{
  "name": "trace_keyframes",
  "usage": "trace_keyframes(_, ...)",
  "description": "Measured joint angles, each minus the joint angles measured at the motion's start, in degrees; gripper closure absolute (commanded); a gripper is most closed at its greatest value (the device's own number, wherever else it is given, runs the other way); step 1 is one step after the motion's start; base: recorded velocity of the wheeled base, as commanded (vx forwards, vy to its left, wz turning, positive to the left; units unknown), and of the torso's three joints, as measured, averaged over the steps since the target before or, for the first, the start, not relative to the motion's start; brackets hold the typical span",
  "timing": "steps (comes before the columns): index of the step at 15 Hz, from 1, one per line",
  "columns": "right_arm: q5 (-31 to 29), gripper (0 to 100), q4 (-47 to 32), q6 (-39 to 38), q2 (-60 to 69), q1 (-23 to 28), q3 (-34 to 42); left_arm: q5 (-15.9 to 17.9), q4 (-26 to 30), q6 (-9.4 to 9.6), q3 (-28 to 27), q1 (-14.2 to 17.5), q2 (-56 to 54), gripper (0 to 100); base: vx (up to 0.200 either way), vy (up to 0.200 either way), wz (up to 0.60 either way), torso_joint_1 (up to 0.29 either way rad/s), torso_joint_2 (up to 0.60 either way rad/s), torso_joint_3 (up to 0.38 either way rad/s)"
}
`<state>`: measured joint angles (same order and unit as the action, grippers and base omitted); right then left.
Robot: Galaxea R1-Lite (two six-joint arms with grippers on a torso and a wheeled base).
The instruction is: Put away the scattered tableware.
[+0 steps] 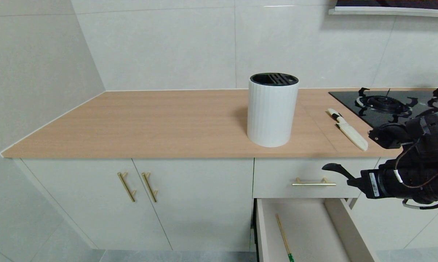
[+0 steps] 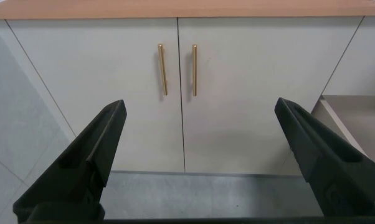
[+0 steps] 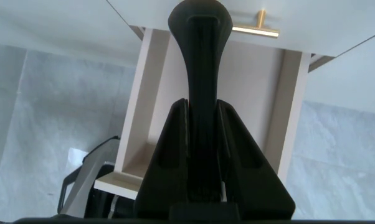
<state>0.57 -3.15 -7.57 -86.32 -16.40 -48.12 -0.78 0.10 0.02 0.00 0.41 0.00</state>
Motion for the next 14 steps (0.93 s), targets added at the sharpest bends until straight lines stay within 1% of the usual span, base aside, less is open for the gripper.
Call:
trace_keyframes(1,0.0,100,0.0,0.0,-0.4,0.0,0.0,0.0,0.0,-0.02,0.0,0.0,0.0,0,0.000,0.000,0.00,0.000,0.00,0.000)
trace_keyframes(3,-0.1,100,0.0,0.0,-1.0,0.0,0.0,0.0,0.0,0.02,0.0,0.0,0.0,0,0.000,0.000,0.00,-0.129,0.31,0.193)
trace_keyframes(14,-0.2,100,0.0,0.0,-2.7,0.0,0.0,0.0,0.0,-0.02,0.0,0.0,0.0,0,0.000,0.000,0.00,-0.167,0.46,0.287)
